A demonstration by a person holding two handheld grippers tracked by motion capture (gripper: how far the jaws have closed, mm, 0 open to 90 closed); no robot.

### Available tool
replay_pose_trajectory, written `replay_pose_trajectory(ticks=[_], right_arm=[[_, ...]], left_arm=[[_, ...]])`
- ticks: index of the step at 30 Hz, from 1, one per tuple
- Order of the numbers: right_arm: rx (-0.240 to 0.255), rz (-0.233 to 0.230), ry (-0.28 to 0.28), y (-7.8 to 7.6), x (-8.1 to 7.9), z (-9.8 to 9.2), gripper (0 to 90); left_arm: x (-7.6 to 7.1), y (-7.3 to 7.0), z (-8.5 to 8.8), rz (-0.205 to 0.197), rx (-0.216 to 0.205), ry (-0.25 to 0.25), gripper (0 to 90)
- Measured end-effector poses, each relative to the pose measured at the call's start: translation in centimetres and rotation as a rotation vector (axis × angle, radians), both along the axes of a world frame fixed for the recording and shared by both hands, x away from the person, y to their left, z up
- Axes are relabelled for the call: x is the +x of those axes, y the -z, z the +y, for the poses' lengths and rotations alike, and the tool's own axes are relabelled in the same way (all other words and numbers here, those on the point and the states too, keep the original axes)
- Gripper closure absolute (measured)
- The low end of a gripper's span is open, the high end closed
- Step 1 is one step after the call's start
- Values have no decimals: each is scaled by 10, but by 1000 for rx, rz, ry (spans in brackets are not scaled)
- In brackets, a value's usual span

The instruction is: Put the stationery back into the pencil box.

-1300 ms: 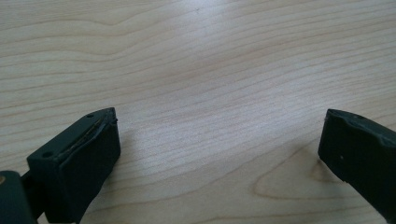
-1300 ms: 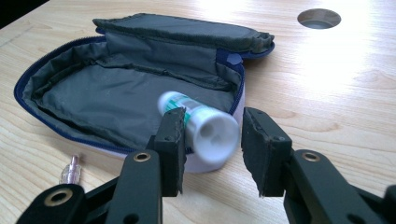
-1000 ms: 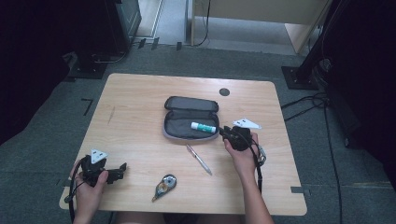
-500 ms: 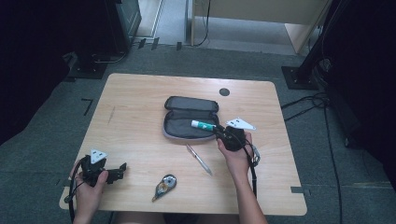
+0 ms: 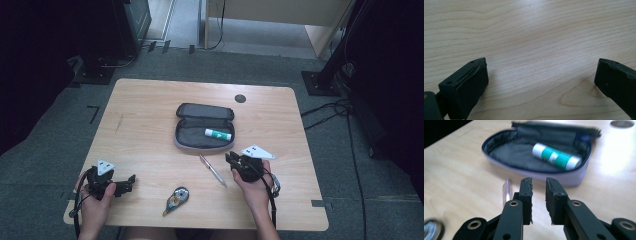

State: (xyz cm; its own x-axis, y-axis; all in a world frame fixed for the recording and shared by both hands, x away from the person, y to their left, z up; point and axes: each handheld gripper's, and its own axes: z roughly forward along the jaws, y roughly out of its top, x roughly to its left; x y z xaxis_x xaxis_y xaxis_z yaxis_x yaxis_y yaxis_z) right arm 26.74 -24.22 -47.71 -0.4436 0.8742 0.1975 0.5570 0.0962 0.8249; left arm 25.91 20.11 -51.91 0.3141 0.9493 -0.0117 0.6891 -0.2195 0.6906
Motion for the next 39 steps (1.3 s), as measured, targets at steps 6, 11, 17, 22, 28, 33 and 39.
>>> replay_pose_trajectory(ticks=[6,11,17,22,28,33,39], right_arm=[[-17,19,-15,12,-18,-1,719],[-22,34,-14,21,-28,0,708],[-33,57,-36,30,-37,9,698],[-59,50,-58,35,-39,16,660],[-110,54,-59,39,-40,22,659],[-160,43,-72,45,-43,29,670],[-193,23,-80,46,-44,31,713]], left_arm=[[0,0,0,0,5,1,0],[0,0,0,0,1,1,0],[0,0,0,0,-1,0,0],[0,0,1,0,-9,0,0],[0,0,2,0,-17,3,0],[0,-1,3,-1,-22,2,0],[0,0,1,0,-13,2,0]])
